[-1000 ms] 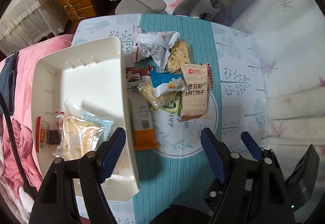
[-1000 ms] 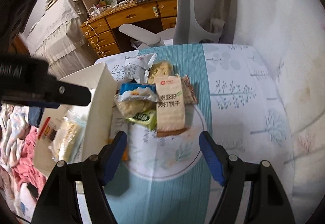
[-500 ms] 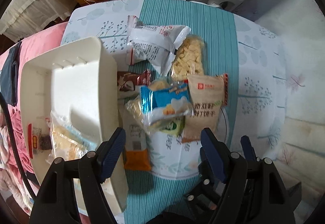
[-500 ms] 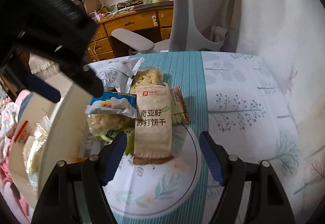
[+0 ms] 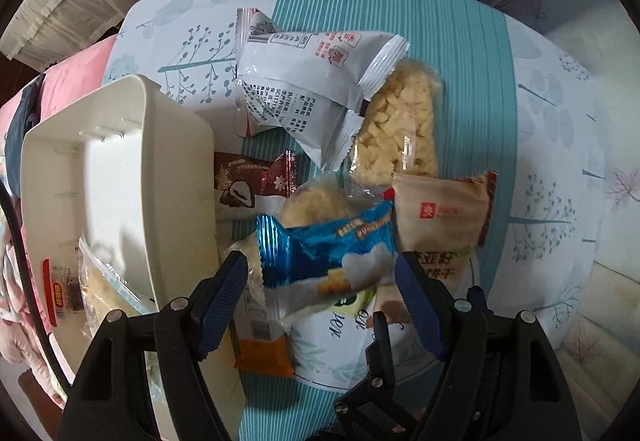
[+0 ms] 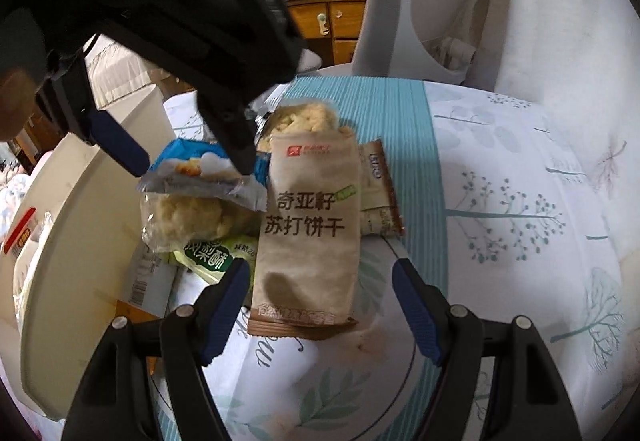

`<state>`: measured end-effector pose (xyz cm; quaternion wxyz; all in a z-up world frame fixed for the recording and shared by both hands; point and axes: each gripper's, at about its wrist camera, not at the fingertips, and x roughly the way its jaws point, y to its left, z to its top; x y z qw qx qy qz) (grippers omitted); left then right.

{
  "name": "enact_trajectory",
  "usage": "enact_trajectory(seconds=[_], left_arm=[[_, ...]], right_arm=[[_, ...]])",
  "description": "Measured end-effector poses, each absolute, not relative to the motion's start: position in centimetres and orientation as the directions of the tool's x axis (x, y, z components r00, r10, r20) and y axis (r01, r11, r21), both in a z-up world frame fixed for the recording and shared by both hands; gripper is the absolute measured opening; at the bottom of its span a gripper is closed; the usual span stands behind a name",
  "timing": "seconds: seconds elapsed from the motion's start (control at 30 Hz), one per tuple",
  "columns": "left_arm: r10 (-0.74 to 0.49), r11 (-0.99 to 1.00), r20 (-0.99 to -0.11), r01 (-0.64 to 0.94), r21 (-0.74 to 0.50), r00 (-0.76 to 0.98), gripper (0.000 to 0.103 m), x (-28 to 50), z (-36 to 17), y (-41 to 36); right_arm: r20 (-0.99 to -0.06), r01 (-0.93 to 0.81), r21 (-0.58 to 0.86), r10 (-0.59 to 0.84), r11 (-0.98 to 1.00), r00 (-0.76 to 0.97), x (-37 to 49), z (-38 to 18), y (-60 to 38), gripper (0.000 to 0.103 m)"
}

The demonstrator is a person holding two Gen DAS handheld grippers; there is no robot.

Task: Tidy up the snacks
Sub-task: 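Grasp the blue snack packet with the left tool while the right tool grasps the cracker packet, then drop the blue packet into the tray while the right tool drops the cracker packet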

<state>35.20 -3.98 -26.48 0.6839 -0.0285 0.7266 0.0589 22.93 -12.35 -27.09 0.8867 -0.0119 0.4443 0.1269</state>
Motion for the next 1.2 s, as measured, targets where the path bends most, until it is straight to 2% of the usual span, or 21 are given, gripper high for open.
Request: enact_trajectory(seconds=[0.33,0.47,0.57,0.63,0.87,1.07,1.2], left_arm=[[0.060,0.990,-0.996,-0.125,0.068,-0.067,0.073,36.2,-28.5,-4.0],[0.068,0.989,-0.996,-0.128,0.075,-0.057,0.065,36.7,-28.7,-4.3],[0.068,0.991,-0.996,-0.113,0.074,-0.054,0.060,37.0,-28.9,-4.4],[0.069,0.991,-0.997,-0.114,0.074,-0.046,0.055,37.1,-28.9,-4.2],[0.055,0.989,-0.998,-0.134,0.058,-0.027,0.029,36.5,-27.6,-3.1],[0.041,0.989,-0.999,-0.141,0.043,-0.018,0.019,35.9,-26.5,-2.3],[0.035,0.989,-0.999,-0.140,0.035,-0.004,0.017,34.8,-25.1,-2.4]], right_arm=[[-0.818,-0.238,0.078,0.198,0.968,0.541,24.2,-28.4,-11.3,0.074],[-0.823,-0.220,0.079,0.189,0.972,0.536,24.6,-28.6,-11.6,0.074],[-0.833,-0.227,0.084,0.194,0.970,0.518,25.1,-28.6,-12.0,0.069],[-0.841,-0.247,0.077,0.195,0.966,0.504,25.7,-28.8,-12.1,0.057],[-0.860,-0.274,0.077,0.203,0.959,0.469,25.3,-28.6,-12.1,0.054],[-0.881,-0.254,0.098,0.202,0.962,0.427,24.5,-28.3,-12.6,0.054],[-0.883,-0.256,0.093,0.198,0.962,0.424,23.0,-27.2,-12.9,0.054]])
